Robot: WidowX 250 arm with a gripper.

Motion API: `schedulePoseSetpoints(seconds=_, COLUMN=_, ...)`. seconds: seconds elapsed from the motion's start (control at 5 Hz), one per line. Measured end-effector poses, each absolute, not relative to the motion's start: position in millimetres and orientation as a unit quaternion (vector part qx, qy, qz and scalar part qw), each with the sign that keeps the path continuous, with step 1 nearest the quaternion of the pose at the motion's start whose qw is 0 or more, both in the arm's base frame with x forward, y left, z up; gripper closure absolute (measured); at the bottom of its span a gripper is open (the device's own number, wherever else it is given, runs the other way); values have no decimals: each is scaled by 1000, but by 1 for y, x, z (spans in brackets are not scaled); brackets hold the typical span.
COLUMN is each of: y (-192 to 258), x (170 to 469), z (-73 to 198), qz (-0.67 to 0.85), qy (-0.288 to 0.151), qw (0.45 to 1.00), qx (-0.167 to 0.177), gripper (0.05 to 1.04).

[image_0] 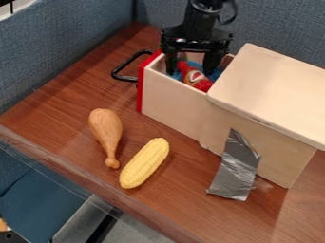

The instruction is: Take the red bottle from the drawer and put it on the left side of the chicken leg

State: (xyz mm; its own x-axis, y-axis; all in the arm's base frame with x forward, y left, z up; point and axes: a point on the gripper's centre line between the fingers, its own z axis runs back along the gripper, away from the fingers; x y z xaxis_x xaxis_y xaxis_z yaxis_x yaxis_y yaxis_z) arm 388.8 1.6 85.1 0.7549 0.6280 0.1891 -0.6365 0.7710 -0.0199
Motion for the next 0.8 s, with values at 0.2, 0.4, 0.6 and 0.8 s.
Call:
schedulePoseSetpoints(seconds=0.2, y=5, x=388, z=82, qz=361, qy=-88, qw=928, qx=-15, gripper=83)
schedulePoseSetpoints(seconds=0.4, y=8, x=389, z=78, qz=367, qy=-88, qw=925, qx=-35, gripper=114)
schedulePoseSetpoints(seconds=0.6, y=9, x=390, z=77, qz=384, qy=-91, qw=918, qx=-43, gripper=382)
schedulePoseSetpoints(seconds=0.8, y=10, x=390, z=77, qz=394, qy=-90, qw=913, qx=-49, gripper=639)
